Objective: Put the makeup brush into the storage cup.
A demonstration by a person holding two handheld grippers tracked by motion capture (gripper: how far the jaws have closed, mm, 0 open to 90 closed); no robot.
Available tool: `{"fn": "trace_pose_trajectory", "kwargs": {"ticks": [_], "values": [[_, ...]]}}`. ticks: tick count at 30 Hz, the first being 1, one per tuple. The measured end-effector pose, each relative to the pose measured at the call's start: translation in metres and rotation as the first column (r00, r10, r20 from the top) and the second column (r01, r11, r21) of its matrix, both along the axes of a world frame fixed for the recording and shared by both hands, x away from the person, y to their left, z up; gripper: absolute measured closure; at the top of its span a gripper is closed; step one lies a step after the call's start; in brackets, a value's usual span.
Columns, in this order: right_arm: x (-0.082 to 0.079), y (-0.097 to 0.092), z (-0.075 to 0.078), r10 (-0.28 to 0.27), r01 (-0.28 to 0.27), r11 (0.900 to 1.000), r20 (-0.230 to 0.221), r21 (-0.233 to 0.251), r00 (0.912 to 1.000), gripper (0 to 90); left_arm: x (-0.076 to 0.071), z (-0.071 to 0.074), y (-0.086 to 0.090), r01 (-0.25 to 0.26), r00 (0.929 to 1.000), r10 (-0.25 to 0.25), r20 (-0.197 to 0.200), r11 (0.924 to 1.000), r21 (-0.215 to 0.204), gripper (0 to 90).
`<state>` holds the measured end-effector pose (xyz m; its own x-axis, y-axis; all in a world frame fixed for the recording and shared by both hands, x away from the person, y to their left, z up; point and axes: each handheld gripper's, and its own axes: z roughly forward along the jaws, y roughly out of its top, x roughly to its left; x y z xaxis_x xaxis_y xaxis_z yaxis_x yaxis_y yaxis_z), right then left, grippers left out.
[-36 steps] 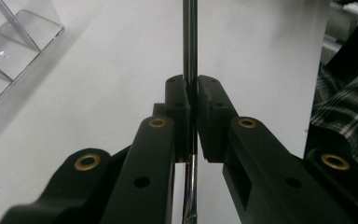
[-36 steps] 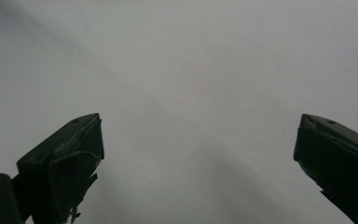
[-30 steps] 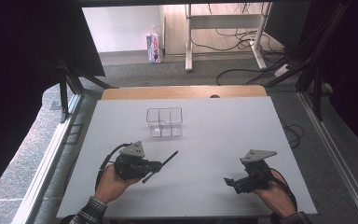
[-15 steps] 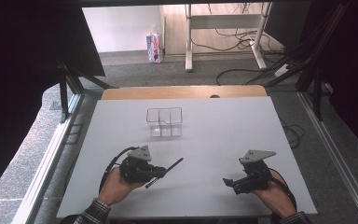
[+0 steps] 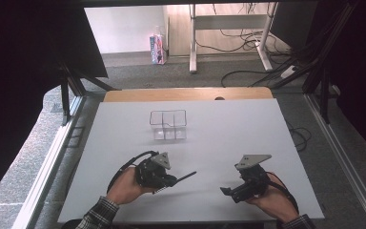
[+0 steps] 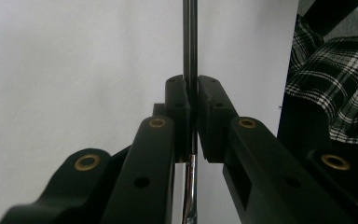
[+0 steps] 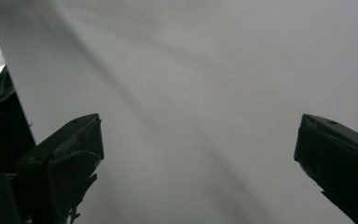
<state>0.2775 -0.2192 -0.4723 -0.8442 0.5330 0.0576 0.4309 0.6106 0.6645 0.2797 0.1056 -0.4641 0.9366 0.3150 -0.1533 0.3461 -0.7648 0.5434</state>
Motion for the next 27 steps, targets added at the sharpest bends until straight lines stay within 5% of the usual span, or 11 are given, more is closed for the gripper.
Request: {"fn": "trace_pose_trajectory", "kwargs": {"ticks": [6,12,20,21,24,25,27], "values": [[-0.002,0.015,0.003,0.052,-0.053,0.9983,-0.015,-0.025,0.9985,3.2,-0.001,-0.001,-0.012,0.047,0.9989,-0.047,0.002,0.9986,0.025,84.0],[-0.003,0.031,0.008,0.133,-0.133,0.9905,-0.027,-0.034,0.9908,15.3,-0.005,-0.002,-0.025,0.098,0.9951,-0.099,0.010,0.9936,0.056,84.0],[-0.003,0.053,0.008,0.237,-0.242,0.9678,-0.062,-0.070,0.9694,33.8,-0.010,-0.005,-0.038,0.149,0.9887,-0.150,0.006,0.9858,0.078,84.0],[-0.002,0.057,0.008,0.270,-0.275,0.9583,-0.066,-0.078,0.9606,38.7,-0.011,-0.005,-0.041,0.157,0.9874,-0.158,0.008,0.9841,0.084,84.0],[-0.003,0.062,0.008,0.295,-0.301,0.9498,-0.072,-0.086,0.9527,43.8,-0.012,-0.006,-0.044,0.165,0.9861,-0.166,0.009,0.9826,0.086,84.0],[-0.003,0.067,0.007,0.324,-0.330,0.9383,-0.075,-0.102,0.9431,48.0,-0.013,-0.006,-0.046,0.174,0.9844,-0.175,0.011,0.9804,0.092,84.0],[-0.003,0.069,0.007,0.336,-0.343,0.9325,-0.073,-0.113,0.9388,50.4,-0.013,-0.006,-0.047,0.178,0.9838,-0.179,0.010,0.9798,0.091,84.0]]}}
